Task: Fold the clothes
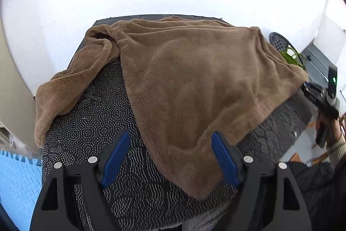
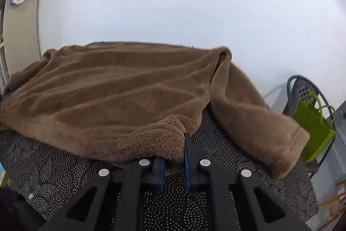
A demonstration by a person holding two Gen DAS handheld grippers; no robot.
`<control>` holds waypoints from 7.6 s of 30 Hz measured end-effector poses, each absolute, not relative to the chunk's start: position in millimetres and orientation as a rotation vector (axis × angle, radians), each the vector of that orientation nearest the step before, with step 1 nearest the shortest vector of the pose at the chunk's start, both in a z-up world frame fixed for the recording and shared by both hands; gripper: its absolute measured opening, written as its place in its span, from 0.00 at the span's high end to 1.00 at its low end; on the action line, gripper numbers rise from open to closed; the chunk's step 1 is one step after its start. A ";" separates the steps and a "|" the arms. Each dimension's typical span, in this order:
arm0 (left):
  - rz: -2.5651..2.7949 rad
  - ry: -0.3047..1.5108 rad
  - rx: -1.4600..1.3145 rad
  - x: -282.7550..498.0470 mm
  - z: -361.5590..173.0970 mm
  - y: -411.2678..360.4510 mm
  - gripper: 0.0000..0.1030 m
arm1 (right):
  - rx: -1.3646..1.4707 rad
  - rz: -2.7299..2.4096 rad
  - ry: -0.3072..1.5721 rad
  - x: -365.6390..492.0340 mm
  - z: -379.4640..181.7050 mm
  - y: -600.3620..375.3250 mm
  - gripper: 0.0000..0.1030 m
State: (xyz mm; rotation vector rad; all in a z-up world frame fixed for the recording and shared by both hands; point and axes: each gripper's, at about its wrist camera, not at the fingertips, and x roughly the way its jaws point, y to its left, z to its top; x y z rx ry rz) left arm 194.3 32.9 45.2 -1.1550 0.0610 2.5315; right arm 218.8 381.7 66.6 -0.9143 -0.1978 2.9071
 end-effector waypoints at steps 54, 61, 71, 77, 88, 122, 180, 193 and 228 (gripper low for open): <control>2.455 0.586 -1.166 219.7 33.6 47.7 0.30 | -1.295 2.615 -0.679 285.3 62.1 360.6 0.86; 2.238 0.374 -1.199 217.3 39.1 10.0 0.19 | -1.342 2.683 -0.698 297.2 80.0 377.5 0.23; 2.353 0.055 -1.014 166.9 106.0 -3.6 0.16 | -1.092 2.964 -0.274 266.7 134.8 386.3 0.21; 2.287 0.017 -0.991 108.4 97.5 62.4 0.13 | -1.096 3.103 -0.211 209.4 136.9 347.2 0.21; 2.227 0.246 -1.172 102.1 25.7 108.6 0.13 | -1.529 3.005 -0.255 193.9 66.5 360.4 0.20; 2.078 0.395 -1.171 52.6 27.9 132.0 0.12 | -1.860 3.246 -0.742 127.7 68.1 347.7 0.06; 1.978 0.430 -1.400 -324.3 34.0 143.8 0.28 | -1.668 3.065 -0.288 -230.9 122.9 425.8 0.01; 1.965 0.380 -1.332 -323.2 30.1 131.9 0.48 | -1.826 2.996 -0.249 -266.9 99.5 456.9 0.17; 2.489 0.480 -1.202 -340.7 82.9 132.7 0.91 | -1.212 2.871 -0.705 -253.8 147.0 392.6 0.87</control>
